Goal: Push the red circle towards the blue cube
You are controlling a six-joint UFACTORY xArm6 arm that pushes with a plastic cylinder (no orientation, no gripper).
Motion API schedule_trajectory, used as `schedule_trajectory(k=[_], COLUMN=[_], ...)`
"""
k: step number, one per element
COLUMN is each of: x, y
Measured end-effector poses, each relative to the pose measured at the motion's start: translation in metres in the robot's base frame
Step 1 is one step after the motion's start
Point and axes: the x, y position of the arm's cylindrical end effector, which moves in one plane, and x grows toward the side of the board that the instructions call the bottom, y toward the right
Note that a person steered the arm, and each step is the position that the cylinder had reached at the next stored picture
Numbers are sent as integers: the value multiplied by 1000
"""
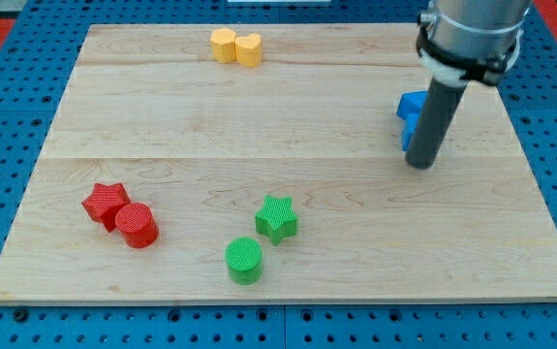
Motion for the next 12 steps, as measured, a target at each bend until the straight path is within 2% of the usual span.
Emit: schedule_trajectory(k=[1, 2, 3, 5, 8, 9, 10, 12], x=[90, 146, 146, 146, 56, 44, 41, 40], y=[-27, -65, -79, -236, -343, -374, -371, -312])
